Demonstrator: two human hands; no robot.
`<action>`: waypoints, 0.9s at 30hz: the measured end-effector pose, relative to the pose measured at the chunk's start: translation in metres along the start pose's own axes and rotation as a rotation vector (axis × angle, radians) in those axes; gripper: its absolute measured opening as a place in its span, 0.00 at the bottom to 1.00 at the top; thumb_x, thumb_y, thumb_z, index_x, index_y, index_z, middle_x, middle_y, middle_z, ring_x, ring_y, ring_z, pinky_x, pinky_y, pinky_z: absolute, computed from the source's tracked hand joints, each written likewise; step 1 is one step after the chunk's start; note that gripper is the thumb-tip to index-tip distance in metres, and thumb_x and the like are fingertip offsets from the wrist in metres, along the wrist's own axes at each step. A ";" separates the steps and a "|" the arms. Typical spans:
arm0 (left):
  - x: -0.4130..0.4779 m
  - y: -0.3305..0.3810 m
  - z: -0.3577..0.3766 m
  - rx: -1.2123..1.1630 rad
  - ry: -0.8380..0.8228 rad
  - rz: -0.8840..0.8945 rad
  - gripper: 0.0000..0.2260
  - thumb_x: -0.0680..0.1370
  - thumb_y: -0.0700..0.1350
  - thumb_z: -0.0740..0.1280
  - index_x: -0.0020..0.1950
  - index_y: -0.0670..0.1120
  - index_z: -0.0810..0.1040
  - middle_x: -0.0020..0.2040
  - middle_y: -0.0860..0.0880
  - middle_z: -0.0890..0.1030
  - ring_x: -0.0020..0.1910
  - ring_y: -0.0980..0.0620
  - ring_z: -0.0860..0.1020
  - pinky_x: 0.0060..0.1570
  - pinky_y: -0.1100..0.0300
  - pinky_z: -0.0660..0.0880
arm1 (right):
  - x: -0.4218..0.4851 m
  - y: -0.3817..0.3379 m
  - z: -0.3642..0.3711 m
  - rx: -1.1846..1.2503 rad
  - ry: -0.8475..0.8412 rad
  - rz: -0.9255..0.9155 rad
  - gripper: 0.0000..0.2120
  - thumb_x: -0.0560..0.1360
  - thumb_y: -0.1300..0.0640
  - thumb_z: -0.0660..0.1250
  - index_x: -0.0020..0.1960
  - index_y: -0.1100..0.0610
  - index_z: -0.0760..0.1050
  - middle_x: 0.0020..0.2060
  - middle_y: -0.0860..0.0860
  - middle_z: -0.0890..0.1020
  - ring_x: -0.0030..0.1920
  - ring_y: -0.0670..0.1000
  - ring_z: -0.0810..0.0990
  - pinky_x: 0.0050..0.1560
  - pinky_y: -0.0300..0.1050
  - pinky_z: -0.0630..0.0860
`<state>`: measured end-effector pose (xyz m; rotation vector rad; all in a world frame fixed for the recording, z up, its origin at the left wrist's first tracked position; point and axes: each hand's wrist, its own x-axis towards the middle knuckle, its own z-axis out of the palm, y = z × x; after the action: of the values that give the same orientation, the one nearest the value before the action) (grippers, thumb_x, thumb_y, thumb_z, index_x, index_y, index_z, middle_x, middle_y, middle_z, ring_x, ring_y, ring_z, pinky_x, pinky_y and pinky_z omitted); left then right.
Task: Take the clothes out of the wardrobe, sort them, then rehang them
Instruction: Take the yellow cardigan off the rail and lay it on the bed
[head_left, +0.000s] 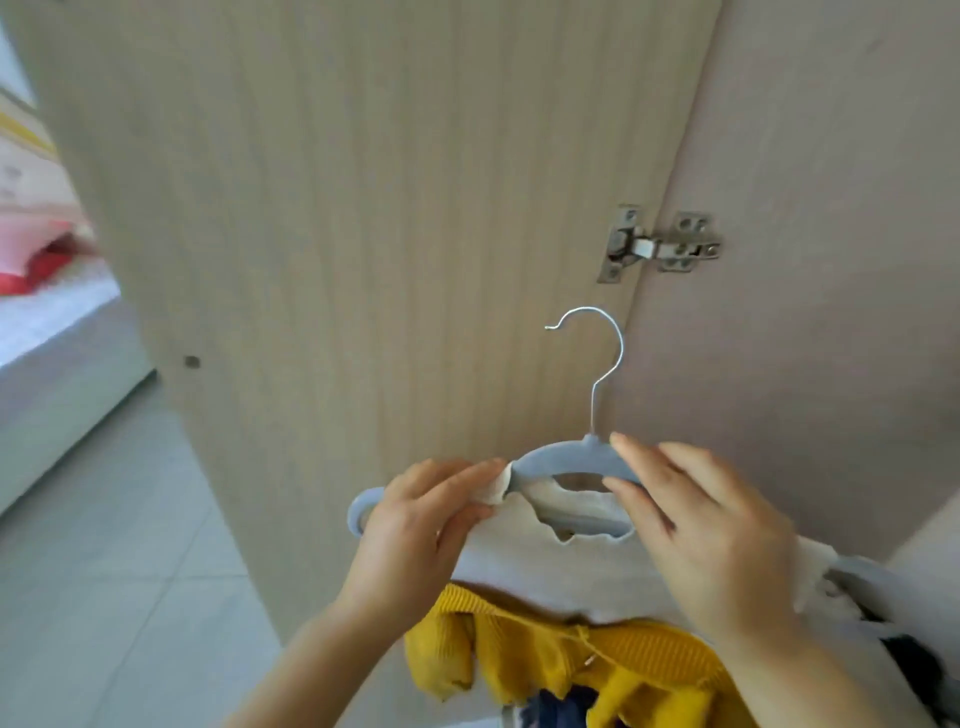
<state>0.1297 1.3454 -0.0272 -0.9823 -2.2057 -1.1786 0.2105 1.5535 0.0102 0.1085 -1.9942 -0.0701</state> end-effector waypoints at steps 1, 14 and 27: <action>-0.011 -0.010 -0.016 0.040 0.024 -0.029 0.13 0.76 0.48 0.61 0.60 0.56 0.72 0.53 0.58 0.75 0.48 0.59 0.76 0.49 0.67 0.71 | 0.001 -0.017 0.010 0.057 -0.002 -0.009 0.11 0.74 0.51 0.67 0.54 0.54 0.82 0.39 0.50 0.82 0.38 0.48 0.76 0.40 0.42 0.70; -0.143 -0.111 -0.224 0.471 0.448 -0.361 0.11 0.76 0.44 0.60 0.55 0.55 0.76 0.50 0.57 0.77 0.49 0.59 0.75 0.48 0.64 0.74 | 0.040 -0.278 0.113 0.731 -0.067 -0.142 0.12 0.73 0.51 0.68 0.52 0.56 0.82 0.40 0.51 0.82 0.40 0.47 0.76 0.39 0.40 0.72; -0.252 -0.242 -0.432 0.772 0.608 -0.614 0.12 0.75 0.48 0.62 0.55 0.48 0.81 0.50 0.56 0.77 0.51 0.65 0.70 0.57 0.76 0.63 | 0.091 -0.567 0.207 1.068 -0.245 -0.324 0.17 0.70 0.49 0.65 0.52 0.58 0.80 0.38 0.52 0.81 0.34 0.49 0.79 0.30 0.37 0.74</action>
<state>0.1316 0.7936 -0.0915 0.3472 -2.1608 -0.5838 0.0095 0.9804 -0.0490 1.1436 -2.0314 0.8132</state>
